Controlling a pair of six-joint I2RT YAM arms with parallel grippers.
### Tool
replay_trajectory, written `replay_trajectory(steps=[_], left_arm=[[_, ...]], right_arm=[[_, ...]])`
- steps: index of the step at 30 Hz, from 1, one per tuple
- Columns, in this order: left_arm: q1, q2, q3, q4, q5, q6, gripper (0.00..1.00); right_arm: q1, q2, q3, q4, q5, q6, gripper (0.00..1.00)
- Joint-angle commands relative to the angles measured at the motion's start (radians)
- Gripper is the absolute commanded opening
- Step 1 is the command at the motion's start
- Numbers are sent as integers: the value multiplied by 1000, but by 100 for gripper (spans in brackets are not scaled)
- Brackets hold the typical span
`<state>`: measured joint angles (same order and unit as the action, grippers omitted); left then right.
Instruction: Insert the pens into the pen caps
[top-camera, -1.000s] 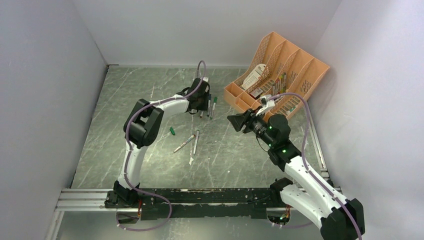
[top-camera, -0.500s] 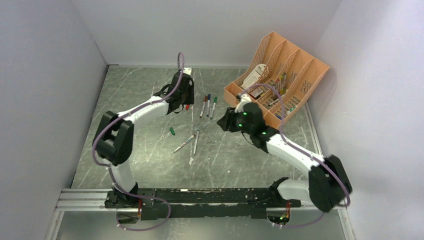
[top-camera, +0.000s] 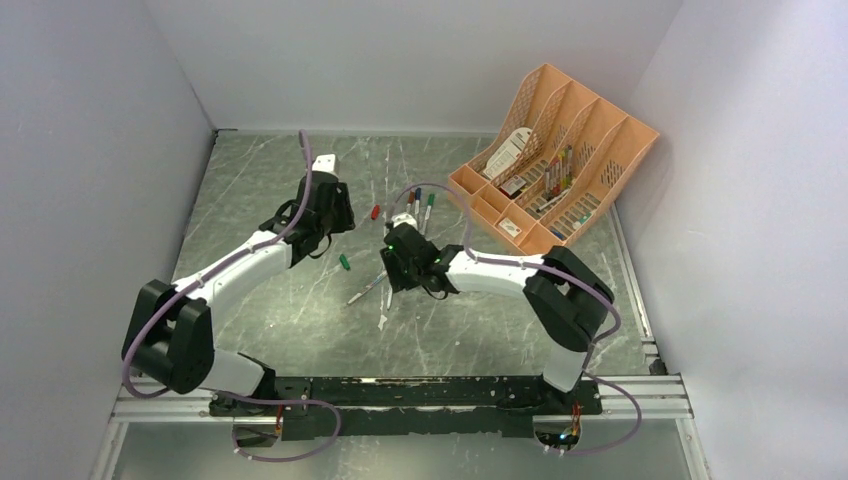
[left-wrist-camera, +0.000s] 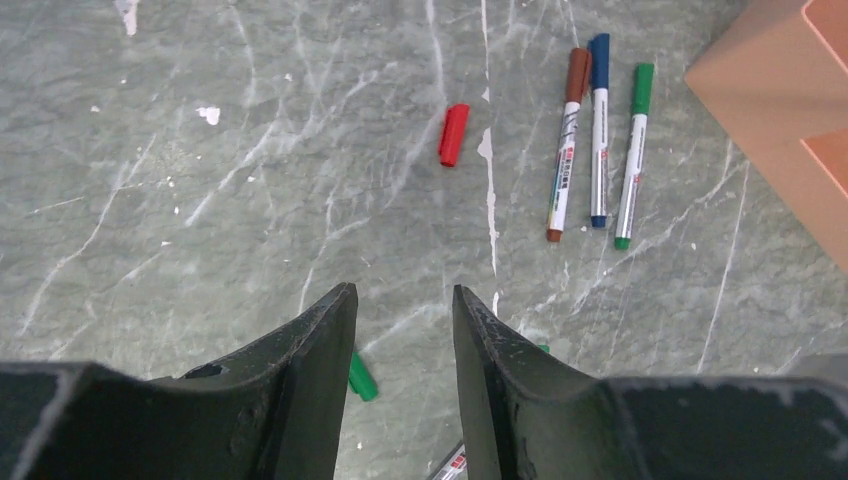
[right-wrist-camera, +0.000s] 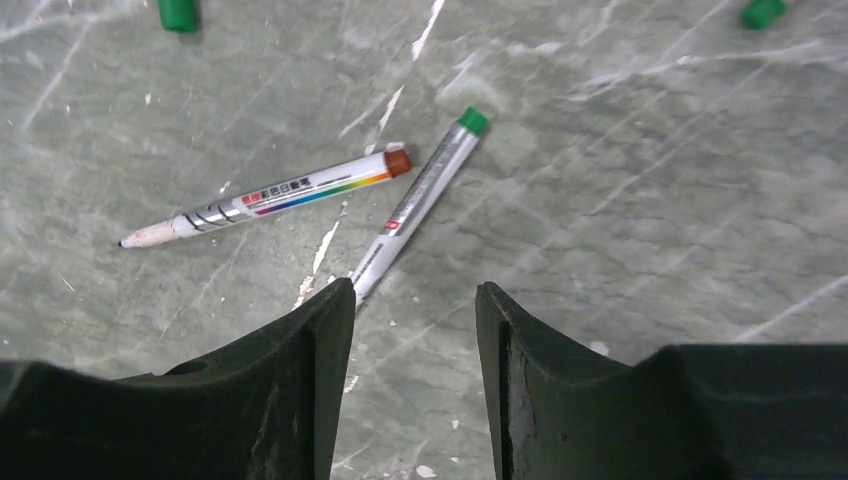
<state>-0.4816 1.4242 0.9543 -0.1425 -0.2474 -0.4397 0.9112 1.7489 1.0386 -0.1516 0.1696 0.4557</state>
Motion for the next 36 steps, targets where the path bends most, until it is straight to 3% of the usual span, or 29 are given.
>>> replay_trajectory(steps=[1,12,20,23,26,30,33,36], left_arm=[[15,-44,-29,34,-18,-37,50],[18,-42,-47,53,-10,-37,51],[20,-36,-48,61,3,-39,51],[20,-37,-44,81,42,-39,51],[28,-51,-59,147,165,-36,52],[57,-60,-87,288,481,-69,59],[75,-16,-68,369,719,-150,65],[81,41,-45,434,862,-232,65]], right_arm=[[48,59,54,-59,45,7,47],[89,166,120,-138,84,18,43],[91,128,110,-167,111,36,5],[90,92,101,-177,141,34,0],[90,40,84,-184,182,34,0],[90,-79,32,-148,240,8,0],[91,-219,-80,-12,202,-69,0],[90,-357,-183,139,140,-139,0]])
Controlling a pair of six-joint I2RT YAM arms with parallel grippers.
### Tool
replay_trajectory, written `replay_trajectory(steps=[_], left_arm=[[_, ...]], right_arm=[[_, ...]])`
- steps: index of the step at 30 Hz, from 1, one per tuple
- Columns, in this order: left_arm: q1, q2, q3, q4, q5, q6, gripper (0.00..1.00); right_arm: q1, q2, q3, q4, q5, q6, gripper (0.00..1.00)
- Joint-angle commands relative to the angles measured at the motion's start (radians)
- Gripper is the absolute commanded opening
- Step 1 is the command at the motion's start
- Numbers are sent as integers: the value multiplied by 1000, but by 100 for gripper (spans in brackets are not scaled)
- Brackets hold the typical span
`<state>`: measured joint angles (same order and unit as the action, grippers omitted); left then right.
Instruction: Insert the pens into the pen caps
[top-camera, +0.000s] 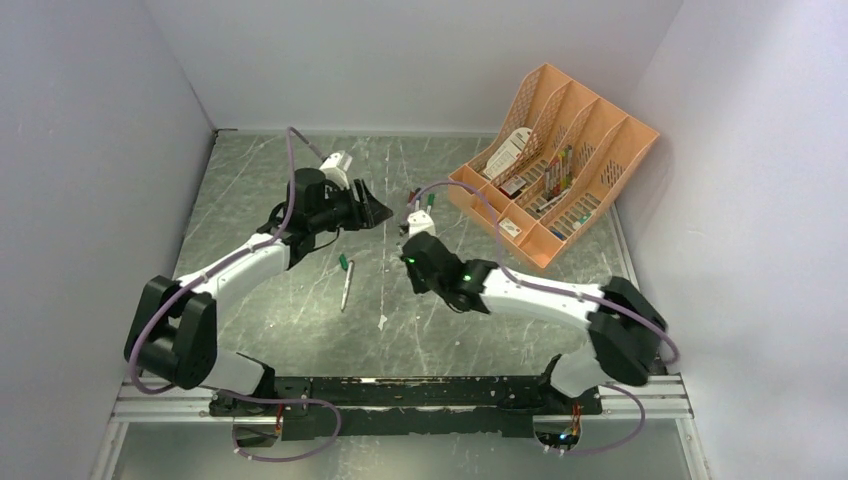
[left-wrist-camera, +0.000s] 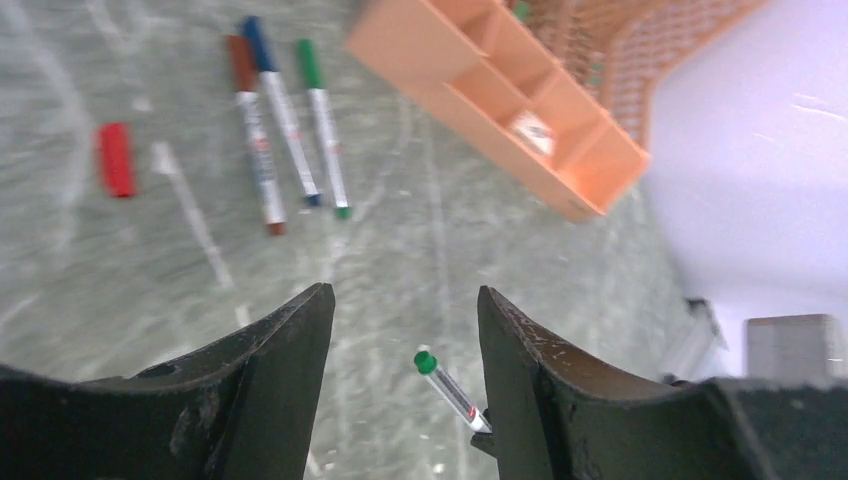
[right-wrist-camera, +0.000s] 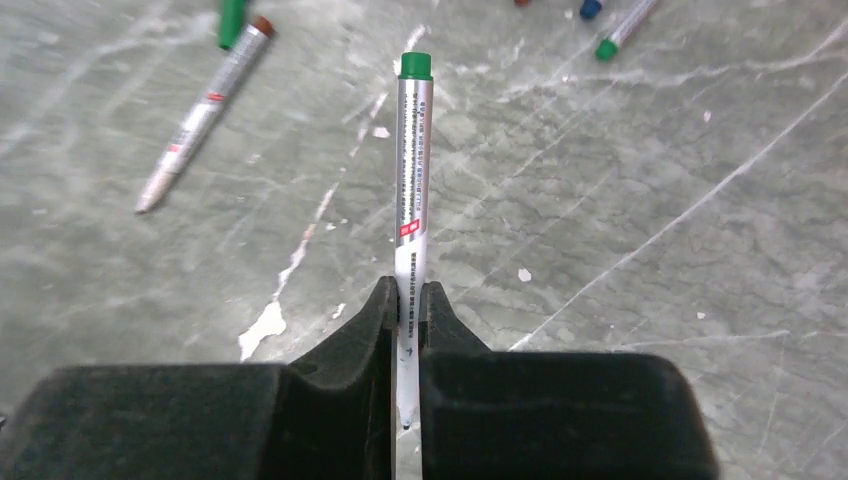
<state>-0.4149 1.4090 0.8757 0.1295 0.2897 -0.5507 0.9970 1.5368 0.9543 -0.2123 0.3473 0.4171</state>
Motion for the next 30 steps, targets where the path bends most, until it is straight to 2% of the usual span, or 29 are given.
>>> replay_trajectory(steps=[1,5,11,17,22,30], left_arm=[[14,70,35,188,356,-145,64],[13,121,59,234,451,-197,60],[-2,167,84,223,553,-203,62],[-5,152,35,330,593,-282,62],[-9,147,50,263,609,-237,53],[-13,132,43,223,628,-205,55]], right_arm=[[4,-187,-129,245,-61,-117,0],[4,-266,-164,310,-95,-157,0],[4,-282,-141,329,-91,-200,0],[4,-240,-102,310,-85,-216,0],[2,-237,-93,326,-67,-230,0],[-6,-208,-46,307,-22,-280,0]])
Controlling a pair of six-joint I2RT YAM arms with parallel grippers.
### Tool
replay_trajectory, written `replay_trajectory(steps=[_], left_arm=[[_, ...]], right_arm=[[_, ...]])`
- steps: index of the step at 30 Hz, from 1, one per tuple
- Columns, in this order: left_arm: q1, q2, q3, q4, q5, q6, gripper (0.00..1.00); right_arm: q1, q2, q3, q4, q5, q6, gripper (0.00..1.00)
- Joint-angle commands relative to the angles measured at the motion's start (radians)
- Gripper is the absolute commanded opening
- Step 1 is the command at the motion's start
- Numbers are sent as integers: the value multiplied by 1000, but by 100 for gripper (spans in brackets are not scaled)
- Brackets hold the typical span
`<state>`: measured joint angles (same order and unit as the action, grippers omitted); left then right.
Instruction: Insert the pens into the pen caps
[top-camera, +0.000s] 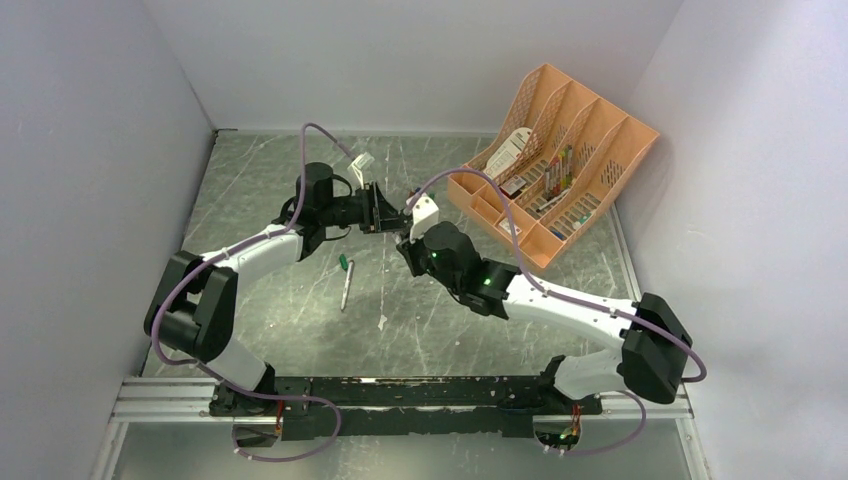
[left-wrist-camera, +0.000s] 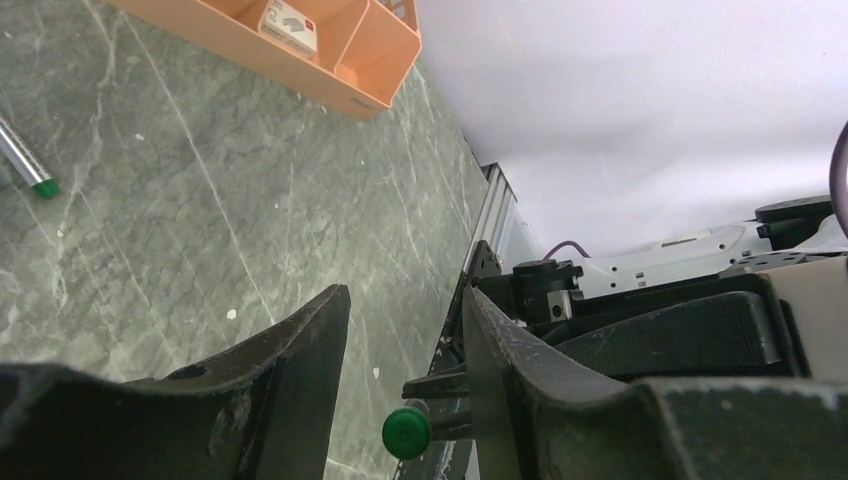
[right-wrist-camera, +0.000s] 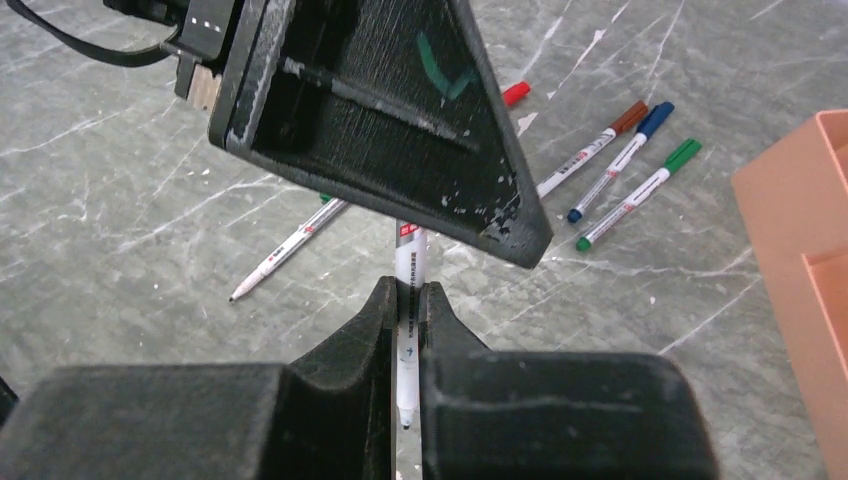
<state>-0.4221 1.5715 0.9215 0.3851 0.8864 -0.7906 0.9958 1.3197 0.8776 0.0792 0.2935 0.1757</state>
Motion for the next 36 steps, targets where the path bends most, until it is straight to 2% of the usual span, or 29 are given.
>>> replay_trajectory(steps=[1,6,10,11,12,15,18,22,26,30,34,36], left_arm=[[-6,-36,-3,-36,31,40,53],[-6,-33,0,-35,37,40,45],[-5,-28,9,-49,23,52,26],[-6,-28,7,-45,20,52,19],[-6,-29,6,-40,18,57,8],[-5,-48,-12,-5,-11,73,7],[-6,-108,-54,66,-96,105,7],[-12,-189,-139,231,-239,164,7],[-59,-241,-316,636,-455,276,7],[-79,-201,-366,821,-534,418,7],[-135,-157,-407,1035,-568,724,7],[-147,-124,-420,1141,-570,829,7]], right_arm=[[-6,12,32,14,30,-41,0],[-13,26,43,1,50,-48,0],[-16,42,62,-35,75,-56,0],[-15,44,63,-38,81,-56,0],[-16,44,62,-39,84,-54,0],[-17,34,50,-25,96,-40,0],[-18,-1,29,15,131,8,2],[-23,-84,-27,119,156,97,21],[-69,-157,-93,219,101,228,43],[-201,-226,-159,281,-56,446,53],[-389,-261,-282,464,-320,761,56],[-437,-257,-330,548,-390,905,57]])
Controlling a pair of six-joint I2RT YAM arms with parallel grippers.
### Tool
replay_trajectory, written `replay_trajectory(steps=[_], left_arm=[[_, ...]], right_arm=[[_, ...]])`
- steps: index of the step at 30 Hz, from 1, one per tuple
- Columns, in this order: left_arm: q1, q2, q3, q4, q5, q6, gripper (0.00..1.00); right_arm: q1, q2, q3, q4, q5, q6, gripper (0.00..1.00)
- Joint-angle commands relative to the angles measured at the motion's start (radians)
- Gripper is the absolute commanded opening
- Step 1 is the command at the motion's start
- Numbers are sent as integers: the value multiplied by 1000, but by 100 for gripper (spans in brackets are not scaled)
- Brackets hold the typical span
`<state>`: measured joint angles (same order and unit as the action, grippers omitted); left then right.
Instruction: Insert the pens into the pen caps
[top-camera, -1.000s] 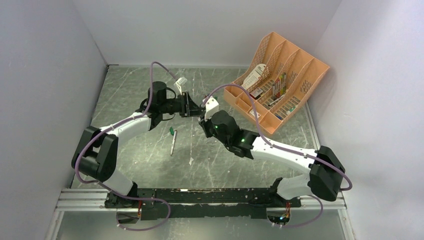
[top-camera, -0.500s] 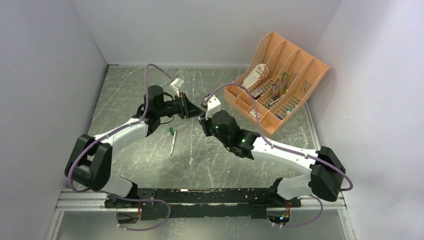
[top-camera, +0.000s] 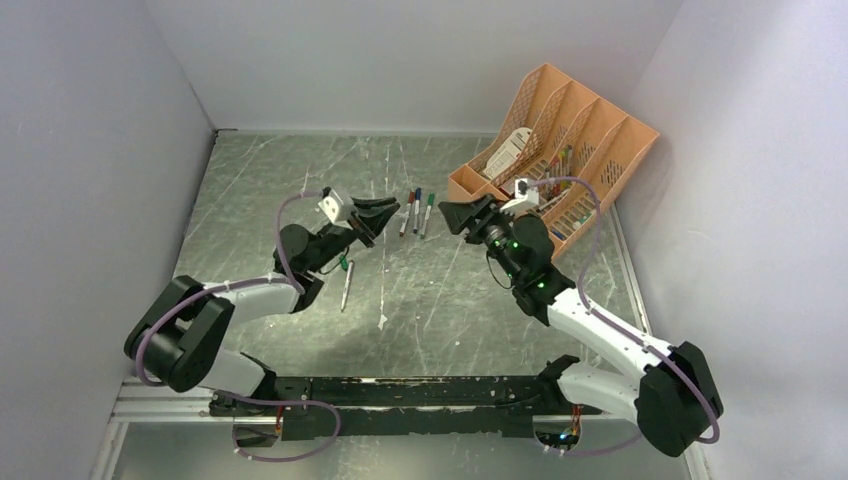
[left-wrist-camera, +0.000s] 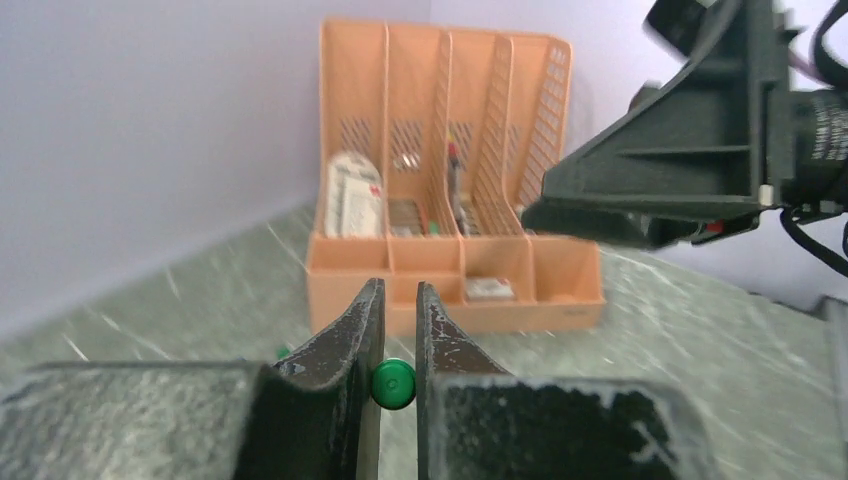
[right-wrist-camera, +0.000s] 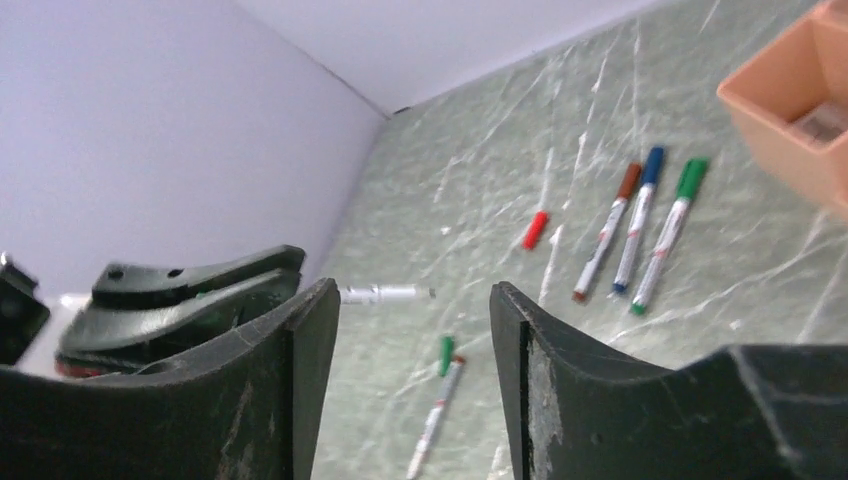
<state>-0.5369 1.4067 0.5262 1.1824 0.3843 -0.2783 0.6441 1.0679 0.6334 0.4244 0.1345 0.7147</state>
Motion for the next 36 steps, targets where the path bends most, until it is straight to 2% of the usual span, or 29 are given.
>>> replay_trajectory(steps=[1,2,3,5,7,10,19,22,26,28,30,35,36], left_arm=[[-35,60,-30,406,-62,360,7],[-36,80,-32,461,-43,393,7],[-38,100,-27,509,-22,421,7],[-41,130,-2,556,14,435,7],[-55,140,29,531,32,451,7],[-109,140,47,479,17,569,7],[-154,147,19,561,92,570,7],[-156,143,5,569,104,578,7],[-156,138,-5,572,131,561,7],[-157,138,-7,574,131,552,7],[-158,141,-11,581,133,554,7],[-158,130,-7,585,149,529,7],[-158,125,-5,583,150,521,7]], right_arm=[[-94,2,-104,237,-247,430,59],[-96,11,-129,283,-252,503,67],[-96,26,-155,339,-249,576,71],[-96,76,-211,498,-267,732,75],[-95,147,-235,633,-282,872,78],[-77,281,-242,837,-298,1022,79],[-17,514,-157,1099,-241,1199,75],[-18,544,-124,1097,-246,1213,74],[-17,598,-98,1133,-243,1258,64],[-18,615,-87,1154,-240,1277,48],[-17,613,-79,1141,-248,1272,38],[-18,597,-83,1114,-251,1259,2],[-18,597,-86,1117,-251,1260,0]])
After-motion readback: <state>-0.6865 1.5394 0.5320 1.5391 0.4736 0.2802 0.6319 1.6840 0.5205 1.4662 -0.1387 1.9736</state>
